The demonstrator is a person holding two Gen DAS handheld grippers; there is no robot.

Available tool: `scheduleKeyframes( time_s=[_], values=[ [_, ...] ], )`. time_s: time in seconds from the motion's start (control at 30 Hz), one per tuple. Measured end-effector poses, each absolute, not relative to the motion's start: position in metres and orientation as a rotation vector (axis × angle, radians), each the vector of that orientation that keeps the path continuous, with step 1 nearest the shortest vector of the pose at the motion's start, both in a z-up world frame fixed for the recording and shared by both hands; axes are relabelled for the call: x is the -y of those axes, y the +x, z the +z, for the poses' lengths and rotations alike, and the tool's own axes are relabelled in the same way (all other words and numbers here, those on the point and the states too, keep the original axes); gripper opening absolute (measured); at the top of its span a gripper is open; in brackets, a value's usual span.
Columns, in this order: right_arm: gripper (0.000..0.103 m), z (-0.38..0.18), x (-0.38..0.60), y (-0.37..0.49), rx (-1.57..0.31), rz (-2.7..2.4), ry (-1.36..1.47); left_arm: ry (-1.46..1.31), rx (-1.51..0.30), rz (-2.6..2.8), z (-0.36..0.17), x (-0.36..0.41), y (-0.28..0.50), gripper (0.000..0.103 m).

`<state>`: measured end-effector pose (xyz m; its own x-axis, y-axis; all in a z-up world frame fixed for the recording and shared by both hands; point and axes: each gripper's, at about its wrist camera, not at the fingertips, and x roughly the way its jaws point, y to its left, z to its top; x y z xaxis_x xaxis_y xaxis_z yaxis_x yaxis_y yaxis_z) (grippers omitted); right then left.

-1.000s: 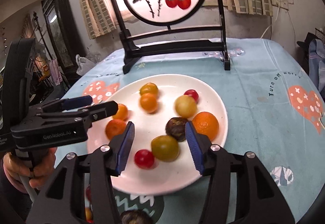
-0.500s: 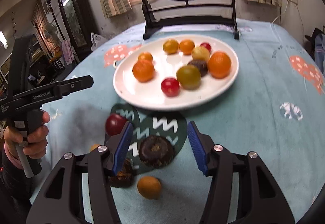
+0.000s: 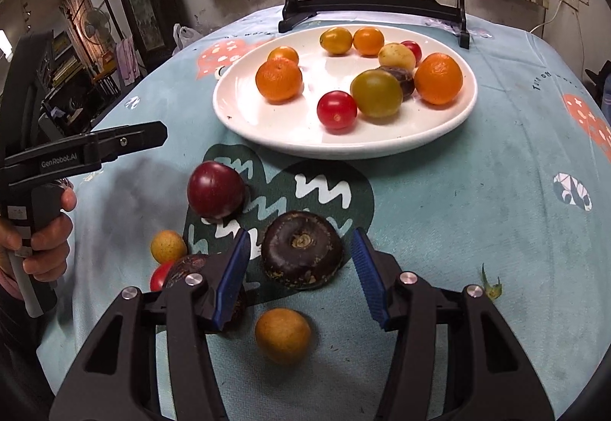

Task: Organize fruits
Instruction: 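Move both tools back to the pile toward the dark mangosteen and red plum, then grasp the red plum with the left tool while the right tool grasps a dark mangosteen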

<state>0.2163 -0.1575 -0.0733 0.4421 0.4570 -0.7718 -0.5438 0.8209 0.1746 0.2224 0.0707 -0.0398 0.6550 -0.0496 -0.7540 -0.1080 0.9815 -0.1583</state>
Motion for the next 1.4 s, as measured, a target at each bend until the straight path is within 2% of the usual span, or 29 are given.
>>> scheduleKeyframes(
  time_s=[0.3, 0.53, 0.8, 0.87, 1.13, 1.4],
  values=[
    [0.044, -0.075, 0.156, 0.216, -0.932, 0.615, -0.122, -0.197, -0.862, 0.031, -0.040, -0.069, 0.222, 0.096],
    [0.043, -0.062, 0.172, 0.219, -0.907, 0.616, -0.023, -0.190, -0.869, -0.015, -0.041, -0.062, 0.222, 0.096],
    [0.044, -0.056, 0.172, 0.215, -0.900, 0.626, -0.013, -0.076, -0.848, -0.208, -0.041, -0.013, 0.215, 0.093],
    [0.044, -0.056, 0.171, 0.214, -0.900, 0.629, -0.011, -0.039, -0.845, -0.228, -0.042, -0.002, 0.215, 0.089],
    [0.044, -0.051, 0.178, 0.216, -0.890, 0.613, 0.011, -0.059, -0.906, -0.246, -0.056, 0.005, 0.230, 0.055],
    [0.044, -0.048, 0.181, 0.216, -0.887, 0.608, 0.017, -0.053, -0.931, -0.264, -0.062, 0.015, 0.237, 0.047]
  ],
)
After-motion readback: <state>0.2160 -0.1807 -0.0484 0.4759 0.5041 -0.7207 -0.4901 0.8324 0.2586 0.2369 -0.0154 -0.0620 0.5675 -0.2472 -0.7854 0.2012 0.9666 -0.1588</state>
